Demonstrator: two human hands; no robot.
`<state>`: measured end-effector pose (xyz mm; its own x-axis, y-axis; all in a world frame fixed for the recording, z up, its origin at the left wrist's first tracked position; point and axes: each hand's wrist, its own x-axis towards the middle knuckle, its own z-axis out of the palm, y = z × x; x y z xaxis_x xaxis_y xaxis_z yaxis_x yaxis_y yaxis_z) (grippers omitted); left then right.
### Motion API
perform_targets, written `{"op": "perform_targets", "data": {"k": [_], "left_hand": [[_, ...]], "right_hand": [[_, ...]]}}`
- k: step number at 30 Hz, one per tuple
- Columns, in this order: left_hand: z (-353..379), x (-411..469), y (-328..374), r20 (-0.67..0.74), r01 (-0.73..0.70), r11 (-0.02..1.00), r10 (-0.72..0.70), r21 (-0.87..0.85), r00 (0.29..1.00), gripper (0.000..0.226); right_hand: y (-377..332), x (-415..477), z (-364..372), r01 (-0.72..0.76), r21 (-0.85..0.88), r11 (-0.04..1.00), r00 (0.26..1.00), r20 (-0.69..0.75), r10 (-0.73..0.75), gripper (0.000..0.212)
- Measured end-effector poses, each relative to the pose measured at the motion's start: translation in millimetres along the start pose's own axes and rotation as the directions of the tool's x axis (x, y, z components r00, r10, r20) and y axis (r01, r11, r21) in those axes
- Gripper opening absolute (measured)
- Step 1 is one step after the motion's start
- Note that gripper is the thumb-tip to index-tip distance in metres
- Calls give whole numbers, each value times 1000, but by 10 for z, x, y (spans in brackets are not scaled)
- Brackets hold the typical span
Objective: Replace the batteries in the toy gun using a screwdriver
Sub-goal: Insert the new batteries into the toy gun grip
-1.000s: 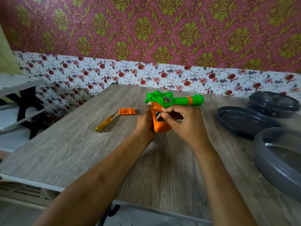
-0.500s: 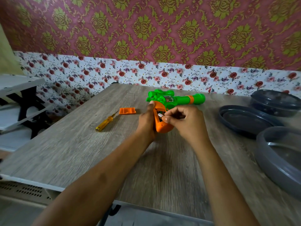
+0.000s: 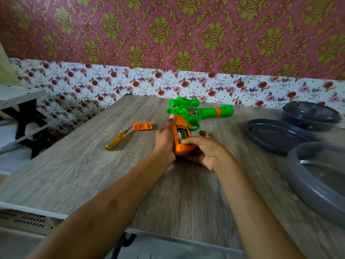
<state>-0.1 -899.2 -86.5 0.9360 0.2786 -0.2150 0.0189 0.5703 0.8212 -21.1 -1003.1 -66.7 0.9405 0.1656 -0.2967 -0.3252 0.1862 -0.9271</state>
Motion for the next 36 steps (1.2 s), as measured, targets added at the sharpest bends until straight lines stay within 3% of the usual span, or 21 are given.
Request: {"op": "perform_targets", "data": {"k": [2, 6, 9, 11, 15, 18, 20, 22, 24, 25, 28, 32, 36], "left_hand": [[2, -11, 16, -26, -25, 999, 25, 28, 999, 41], [26, -74, 95, 30, -76, 996, 75, 42, 997, 25], [52, -145, 115, 65, -63, 994, 58, 91, 996, 35], [67, -173, 83, 94, -51, 991, 40, 127, 995, 43], [83, -206, 89, 163, -64, 973, 27, 223, 986, 27], [67, -178, 175, 160, -149, 912, 94, 381, 983, 20], [-5, -134, 237, 195, -246, 774, 161, 583, 968, 20], [-131, -44, 297, 256, -377, 449, 308, 810, 917, 18], [-239, 19, 377, 280, -379, 124, 476, 917, 834, 13], [-281, 33, 418, 265, -349, 60, 534, 935, 803, 13], [-407, 111, 495, 187, -264, 44, 593, 964, 783, 25], [-594, 279, 592, 193, -192, -53, 484, 980, 854, 37], [-720, 491, 722, 283, -180, -288, 372, 941, 884, 35]], "right_hand": [[-5, -14, 3, -9, -17, 1000, 1000, 29, 10, 65], [-69, -31, -30, 50, 38, 998, 995, 83, -52, 6], [-98, 12, -92, 93, 174, 980, 994, 46, -102, 9], [-64, 55, -77, 70, 181, 981, 989, 117, -92, 11], [5, 123, -52, 71, 138, 988, 981, 168, -94, 11], [-13, 162, -87, 62, 179, 982, 982, 167, -92, 8], [6, 206, -109, 38, 157, 987, 988, 139, -60, 6], [24, 233, -118, 14, 123, 992, 995, 100, -26, 2], [33, 252, -126, -1, 120, 993, 996, 87, -10, 4], [28, 256, -129, -4, 125, 992, 996, 87, -7, 5], [23, 279, -117, -11, 96, 995, 998, 66, 5, 3], [34, 263, -86, -16, 80, 997, 1000, 8, 16, 8], [52, 249, -79, -25, 96, 995, 1000, -13, 26, 15]]}}
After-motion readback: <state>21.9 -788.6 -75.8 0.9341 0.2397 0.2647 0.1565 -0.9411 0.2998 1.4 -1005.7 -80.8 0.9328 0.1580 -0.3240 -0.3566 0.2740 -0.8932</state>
